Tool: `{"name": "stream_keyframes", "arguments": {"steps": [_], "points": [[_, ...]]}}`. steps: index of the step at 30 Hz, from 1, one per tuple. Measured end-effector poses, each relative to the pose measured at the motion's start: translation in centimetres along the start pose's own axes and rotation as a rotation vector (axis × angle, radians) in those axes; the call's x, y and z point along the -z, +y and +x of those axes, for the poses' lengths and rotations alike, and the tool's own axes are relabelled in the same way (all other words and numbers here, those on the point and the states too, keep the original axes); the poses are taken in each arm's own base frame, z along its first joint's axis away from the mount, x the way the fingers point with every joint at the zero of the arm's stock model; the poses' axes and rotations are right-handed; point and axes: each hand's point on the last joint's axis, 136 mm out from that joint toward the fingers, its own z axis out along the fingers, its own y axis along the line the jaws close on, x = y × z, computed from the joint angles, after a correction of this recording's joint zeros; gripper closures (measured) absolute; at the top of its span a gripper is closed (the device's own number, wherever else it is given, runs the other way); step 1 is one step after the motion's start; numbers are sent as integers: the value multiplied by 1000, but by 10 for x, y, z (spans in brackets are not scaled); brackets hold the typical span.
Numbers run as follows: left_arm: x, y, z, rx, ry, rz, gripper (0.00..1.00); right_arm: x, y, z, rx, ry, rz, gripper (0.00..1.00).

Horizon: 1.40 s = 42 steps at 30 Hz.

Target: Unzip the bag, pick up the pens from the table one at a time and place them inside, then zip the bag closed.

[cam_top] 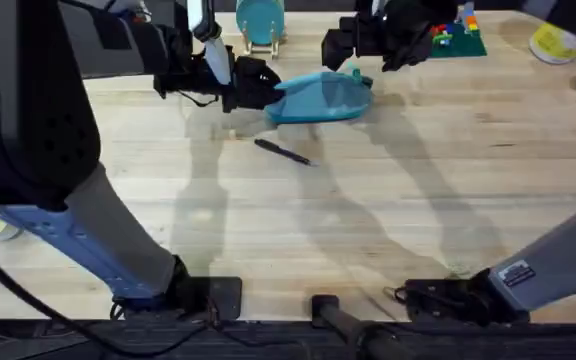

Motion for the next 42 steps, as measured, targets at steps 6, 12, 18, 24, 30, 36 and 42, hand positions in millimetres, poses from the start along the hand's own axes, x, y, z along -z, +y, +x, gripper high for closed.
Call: {"name": "stream_keyframes", "arguments": {"steps": [6,12,18,24,30,36,42], "points": [[0,0,0,0,0,0,959,-10,0,2,-10,16,6,5],[0,0,0,0,0,0,959,-10,0,1,-18,13,4,82],[0,0,0,0,0,0,959,-10,0,1,-20,10,4,283],[0,0,0,0,0,0,959,-10,0,1,-22,11,4,560],[0,0,0,0,0,0,959,-10,0,1,-22,12,4,908],[0,0,0,0,0,0,959,-10,1,2,-25,16,-3,970],[0,0,0,0,0,0,959,-10,6,-3,-26,0,-29,971]]}}
